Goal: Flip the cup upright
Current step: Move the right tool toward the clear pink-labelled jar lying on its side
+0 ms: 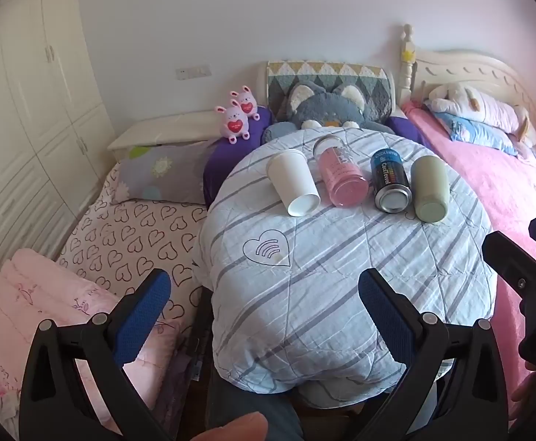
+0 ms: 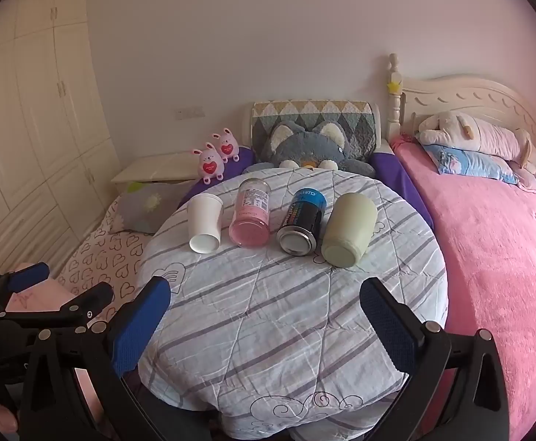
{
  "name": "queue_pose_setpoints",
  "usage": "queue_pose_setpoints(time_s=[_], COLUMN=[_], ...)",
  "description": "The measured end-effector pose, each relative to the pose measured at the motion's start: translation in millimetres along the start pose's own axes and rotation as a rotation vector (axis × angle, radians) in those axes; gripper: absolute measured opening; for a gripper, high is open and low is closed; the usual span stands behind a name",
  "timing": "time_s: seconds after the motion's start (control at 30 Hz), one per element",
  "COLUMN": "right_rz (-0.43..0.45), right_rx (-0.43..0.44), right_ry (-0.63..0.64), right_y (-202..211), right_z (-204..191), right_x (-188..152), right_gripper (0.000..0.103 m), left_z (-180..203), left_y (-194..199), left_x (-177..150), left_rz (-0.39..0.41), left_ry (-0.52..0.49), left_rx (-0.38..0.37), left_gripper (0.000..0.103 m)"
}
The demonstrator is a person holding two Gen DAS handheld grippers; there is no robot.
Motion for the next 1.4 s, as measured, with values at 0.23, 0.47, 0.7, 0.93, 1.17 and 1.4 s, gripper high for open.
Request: queue_pose_setpoints(time_s=[0.23,0.47,0.7,0.93,1.17,1.4], right_rz=[-0.005,-0.011,-0.019,-0.034,-0.045,-0.065], right_rx=[0.0,0.004,0.007,0.006,0.003,-0.002], right_ry=[-0.005,-0.008,-0.005,-0.005,-0.003,-0.002], right_y=[-1,-2,-9,-12,-17,-29], right_z=[-1,0,-4,-3,-2,-4], right_x=[-1,1,-1,-3,-4,-3], right_gripper=[0.103,0.103,0.103,0.103,0.103,0.103], left_z=[0,0,0,-3,-13,-13], left_y=[0,0,0,-5,-11,-23], left_x=[0,0,0,0,0,-1], left_rz=[-0.001,-0.002,-0.004,-0.008,-0.012,-0.022], left_ry=[0.002,0.001,0.001,0.0,0.006,0.01], left_rx=[-0.001,-0.001,-0.001,0.0,0.0,0.008], left_gripper=[0.103,0.103,0.103,0.103,0.103,0.103])
Point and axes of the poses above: each gripper's, at about its wrist camera, not at the fingertips, and y roughly against the way its jaws point, z to its right, x to its top, the point moved 5 cm from there along -y, roughly the way its jaws point, and after that the axes turned 11 degrees about -y, right-handed, at the moved point
